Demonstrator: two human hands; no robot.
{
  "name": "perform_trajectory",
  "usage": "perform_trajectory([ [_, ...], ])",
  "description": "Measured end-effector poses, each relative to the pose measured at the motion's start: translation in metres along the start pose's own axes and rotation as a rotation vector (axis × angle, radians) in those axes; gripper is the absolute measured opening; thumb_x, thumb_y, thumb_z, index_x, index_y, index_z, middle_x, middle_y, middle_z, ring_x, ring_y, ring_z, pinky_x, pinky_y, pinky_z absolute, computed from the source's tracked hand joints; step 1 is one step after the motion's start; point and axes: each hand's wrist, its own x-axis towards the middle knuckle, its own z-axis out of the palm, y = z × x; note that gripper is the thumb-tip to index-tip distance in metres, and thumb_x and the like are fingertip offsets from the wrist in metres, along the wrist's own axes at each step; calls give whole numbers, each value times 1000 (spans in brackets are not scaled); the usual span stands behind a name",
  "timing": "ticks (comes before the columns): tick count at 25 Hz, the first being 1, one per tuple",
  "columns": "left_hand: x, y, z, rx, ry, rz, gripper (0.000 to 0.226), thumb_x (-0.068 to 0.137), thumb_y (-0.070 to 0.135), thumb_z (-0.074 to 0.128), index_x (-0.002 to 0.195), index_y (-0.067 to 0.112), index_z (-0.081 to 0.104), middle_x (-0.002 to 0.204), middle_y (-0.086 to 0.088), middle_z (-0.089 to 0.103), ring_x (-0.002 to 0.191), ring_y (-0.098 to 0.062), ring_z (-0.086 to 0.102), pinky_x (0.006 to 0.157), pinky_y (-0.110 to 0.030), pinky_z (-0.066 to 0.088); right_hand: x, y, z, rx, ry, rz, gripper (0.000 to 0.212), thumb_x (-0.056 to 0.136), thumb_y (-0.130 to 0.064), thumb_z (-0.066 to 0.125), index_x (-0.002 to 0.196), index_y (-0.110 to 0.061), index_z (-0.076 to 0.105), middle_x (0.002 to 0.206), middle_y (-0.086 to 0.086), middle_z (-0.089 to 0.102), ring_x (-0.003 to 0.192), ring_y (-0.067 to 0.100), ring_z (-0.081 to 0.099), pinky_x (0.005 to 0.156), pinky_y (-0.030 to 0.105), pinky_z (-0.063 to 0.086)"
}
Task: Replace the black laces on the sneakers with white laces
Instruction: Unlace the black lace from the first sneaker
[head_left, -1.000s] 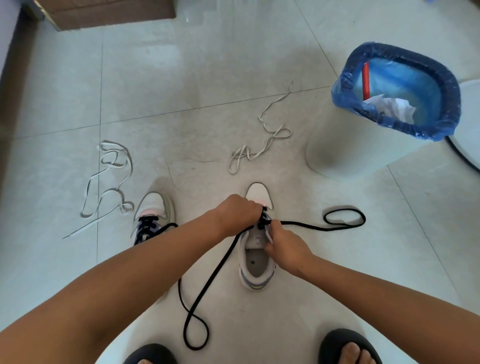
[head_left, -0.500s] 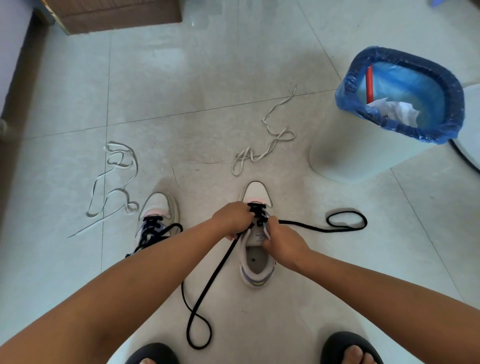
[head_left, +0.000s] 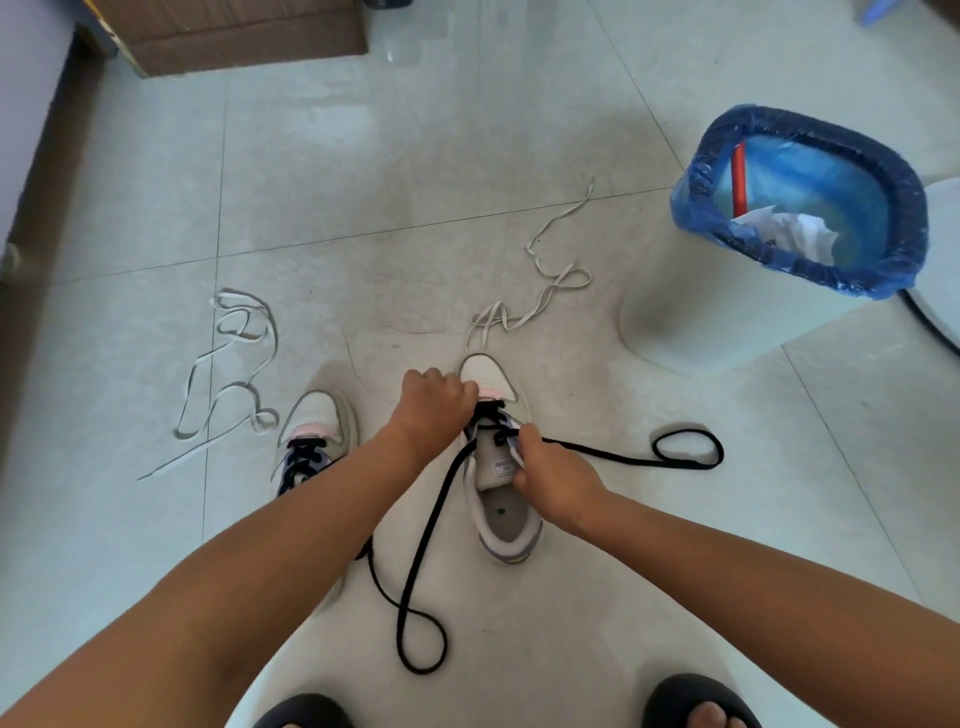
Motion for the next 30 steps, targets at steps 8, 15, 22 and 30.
perform_trajectory([
  [8, 4, 25, 15, -1424, -674, -460, 31, 97, 22, 35, 71, 9, 46, 67, -8, 52, 54, -19, 51, 49, -21, 33, -4, 7, 2, 74, -18, 42, 25, 92, -20, 46, 113, -8, 37, 86, 8, 51, 72, 25, 48, 59, 32, 33],
  [15, 8, -12, 28, -63, -91, -75, 19, 90, 5, 42, 107, 9, 51, 105, -5, 59, 94, -24, 59, 65, -30, 31, -7, 10, 2, 59, -33, 39, 26, 92, -21, 45, 112, -7, 37, 99, 16, 59, 81, 33, 54, 61, 33, 33],
  [22, -4, 20, 25, -1654, -700, -459, 28, 96, 28, 40, 76, 11, 51, 66, -4, 54, 49, -15, 50, 48, -19, 33, -7, 11, 5, 64, -13, 57, 26, 92, -20, 46, 113, -7, 38, 102, 16, 60, 86, 34, 57, 62, 32, 33],
  [30, 6, -47, 46, -198, -186, -338, 22, 93, 9, 44, 114, 11, 50, 111, -5, 58, 98, -23, 59, 69, -30, 37, -9, 11, 6, 100, -4, 103, 25, 92, -23, 47, 111, -9, 40, 101, 13, 60, 79, 28, 53, 61, 31, 32],
])
